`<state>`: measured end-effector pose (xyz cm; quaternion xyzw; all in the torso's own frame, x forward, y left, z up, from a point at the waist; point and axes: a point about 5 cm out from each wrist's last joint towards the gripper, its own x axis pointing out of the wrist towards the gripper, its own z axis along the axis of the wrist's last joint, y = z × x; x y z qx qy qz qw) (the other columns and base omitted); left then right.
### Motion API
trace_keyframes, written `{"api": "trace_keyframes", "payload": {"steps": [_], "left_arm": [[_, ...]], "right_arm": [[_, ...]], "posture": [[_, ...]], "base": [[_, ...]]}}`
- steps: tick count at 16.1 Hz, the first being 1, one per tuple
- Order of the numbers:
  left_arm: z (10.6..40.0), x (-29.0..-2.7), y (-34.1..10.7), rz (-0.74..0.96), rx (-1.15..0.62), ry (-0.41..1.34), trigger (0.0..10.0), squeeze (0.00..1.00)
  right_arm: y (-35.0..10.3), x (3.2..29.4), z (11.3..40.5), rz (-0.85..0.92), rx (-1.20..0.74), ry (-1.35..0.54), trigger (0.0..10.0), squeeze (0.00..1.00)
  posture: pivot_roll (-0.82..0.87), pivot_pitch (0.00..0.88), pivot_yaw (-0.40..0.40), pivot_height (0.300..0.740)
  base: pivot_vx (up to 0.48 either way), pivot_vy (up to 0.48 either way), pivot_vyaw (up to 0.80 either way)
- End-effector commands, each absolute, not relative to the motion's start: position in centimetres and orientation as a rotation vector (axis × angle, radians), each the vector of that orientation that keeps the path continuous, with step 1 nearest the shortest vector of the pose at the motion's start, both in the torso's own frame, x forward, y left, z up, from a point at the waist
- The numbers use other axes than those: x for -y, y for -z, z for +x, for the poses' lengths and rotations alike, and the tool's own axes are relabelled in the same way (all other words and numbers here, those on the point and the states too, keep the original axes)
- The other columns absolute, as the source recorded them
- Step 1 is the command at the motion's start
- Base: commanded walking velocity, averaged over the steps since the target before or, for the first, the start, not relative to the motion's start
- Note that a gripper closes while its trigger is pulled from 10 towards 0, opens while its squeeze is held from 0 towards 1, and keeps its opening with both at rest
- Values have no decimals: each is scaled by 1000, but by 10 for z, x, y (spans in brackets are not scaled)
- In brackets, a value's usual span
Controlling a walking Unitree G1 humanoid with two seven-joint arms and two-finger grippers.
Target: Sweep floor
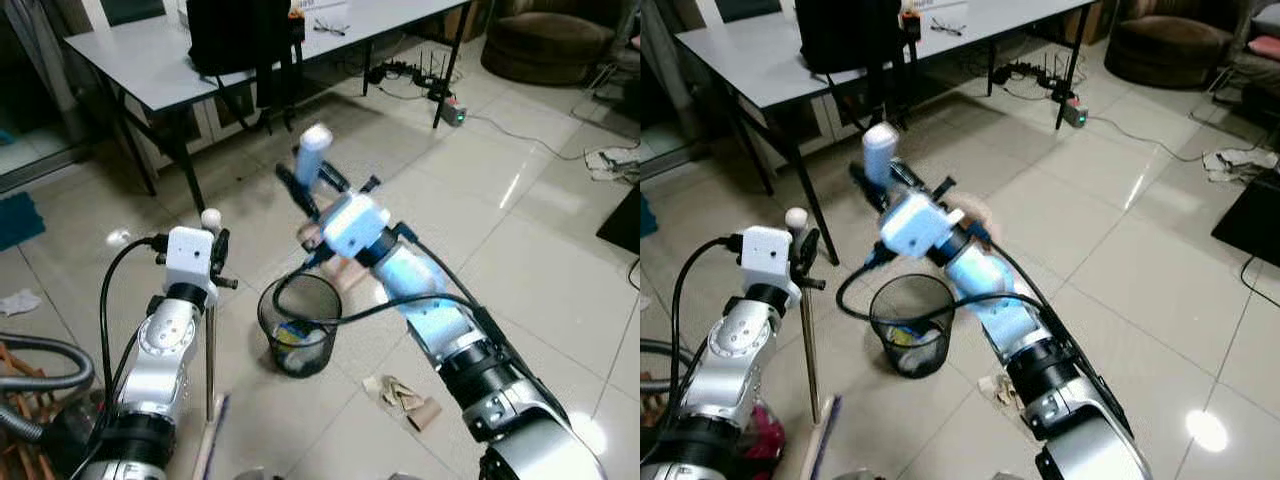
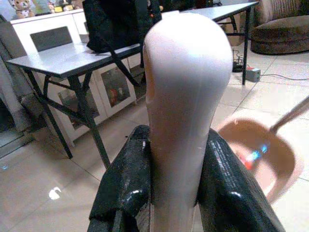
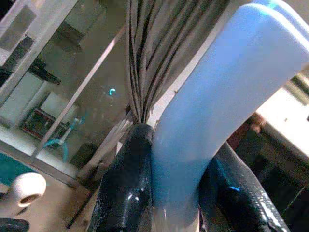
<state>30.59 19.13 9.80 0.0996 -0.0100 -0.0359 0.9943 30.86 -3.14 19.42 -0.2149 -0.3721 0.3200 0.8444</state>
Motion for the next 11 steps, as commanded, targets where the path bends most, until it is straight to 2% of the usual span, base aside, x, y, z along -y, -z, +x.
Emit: {"api": "trace_keyframes", "payload": {"steps": [1, 2, 3, 5, 6, 8, 9, 11], "left_arm": [[308, -188, -103, 234, 40, 95, 10000, 0], [307, -187, -102, 234, 36, 111, 10000, 0], [307, -180, -101, 215, 29, 168, 10000, 0], [306, -171, -100, 199, 26, 228, 10000, 0], [305, -167, -99, 195, 20, 258, 10000, 0], [302, -157, -95, 179, 5, 341, 10000, 0], [299, -151, -93, 168, -6, 391, 10000, 0], [296, -146, -91, 161, -13, 453, 10000, 0]], "right_arm": [[-222, 50, 314, -406, 898, -524, 10000, 0], [-231, 60, 318, -363, 911, -447, 10000, 0], [-255, 91, 328, -276, 923, -235, 10000, 0], [-267, 118, 335, -231, 904, -77, 10000, 0], [-268, 134, 342, -227, 834, -1, 10000, 0], [-253, 177, 353, -353, 630, 158, 10000, 0], [-230, 197, 352, -354, 482, 210, 10000, 0], [-209, 206, 342, -327, 394, 222, 10000, 0]], "posture": [[-57, 0, 27, 740], [-58, 0, 27, 740], [-59, 0, 27, 740], [-63, 0, 26, 740], [-69, 0, 27, 740], [-75, 0, 22, 740], [-77, 0, 21, 740], [-78, 0, 21, 740]], "base": [[0, 0, 0], [0, 0, 0], [0, 0, 0], [0, 0, 0], [0, 0, 0], [0, 0, 0], [0, 0, 0], [0, 0, -725]]}}
